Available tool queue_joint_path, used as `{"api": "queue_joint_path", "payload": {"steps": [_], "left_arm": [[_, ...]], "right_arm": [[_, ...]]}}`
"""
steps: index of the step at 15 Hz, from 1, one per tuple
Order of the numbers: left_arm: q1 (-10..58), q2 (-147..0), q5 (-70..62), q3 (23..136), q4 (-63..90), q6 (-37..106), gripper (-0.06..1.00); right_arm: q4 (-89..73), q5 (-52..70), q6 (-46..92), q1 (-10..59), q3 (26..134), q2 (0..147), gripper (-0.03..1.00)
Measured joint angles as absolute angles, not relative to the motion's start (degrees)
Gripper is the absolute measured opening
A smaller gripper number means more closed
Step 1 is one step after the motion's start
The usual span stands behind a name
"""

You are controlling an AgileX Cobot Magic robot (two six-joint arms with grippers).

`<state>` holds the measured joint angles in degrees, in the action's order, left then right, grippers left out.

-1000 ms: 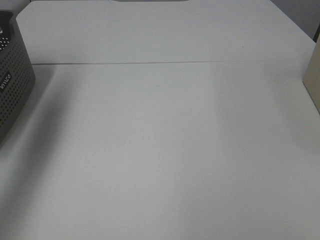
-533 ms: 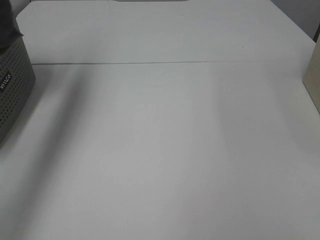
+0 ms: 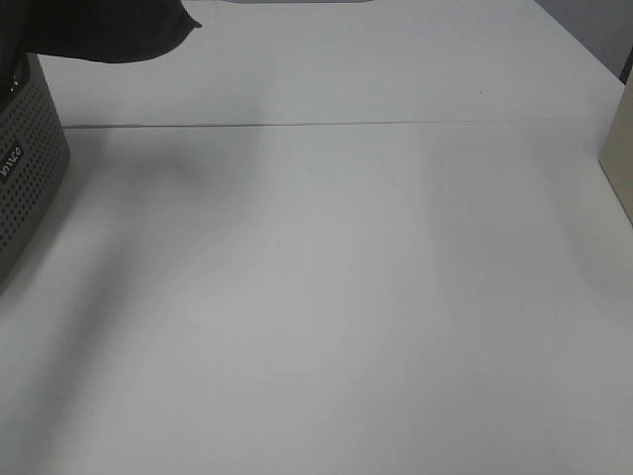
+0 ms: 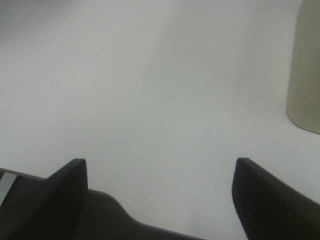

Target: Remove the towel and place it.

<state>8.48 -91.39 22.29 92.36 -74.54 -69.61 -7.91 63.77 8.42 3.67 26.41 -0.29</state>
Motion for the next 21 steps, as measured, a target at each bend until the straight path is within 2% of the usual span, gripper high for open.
{"api": "queue_joint_path", "payload": {"steps": [3, 6, 10, 15, 19, 21], "left_arm": [[8.48, -91.39, 40.51, 92.19, -96.60, -84.05, 0.00], [8.71, -91.44, 46.93, 90.93, -100.21, -88.58, 0.00], [8.71, -92.76, 47.04, 90.87, -100.38, -88.98, 0.00], [8.71, -93.62, 47.04, 90.81, -100.44, -89.21, 0.00], [8.71, -93.62, 47.67, 90.76, -100.50, -89.44, 0.00], [8.71, -93.62, 49.10, 90.76, -100.50, -89.44, 0.00]], "right_arm": [[-12.78, 63.60, 10.31, 3.67, 26.41, 0.40, 0.76], [-20.17, 63.60, 17.76, 3.67, 26.41, 8.19, 0.76], [-26.99, 60.73, 25.10, 3.67, 26.64, 18.11, 0.76], [-53.57, 43.14, 57.18, 3.67, 26.64, 33.86, 0.76], [-81.25, 43.54, 87.95, 3.67, 26.70, 51.97, 0.76], [-88.52, 45.32, 100.50, 3.67, 26.87, 59.82, 0.76]]}}
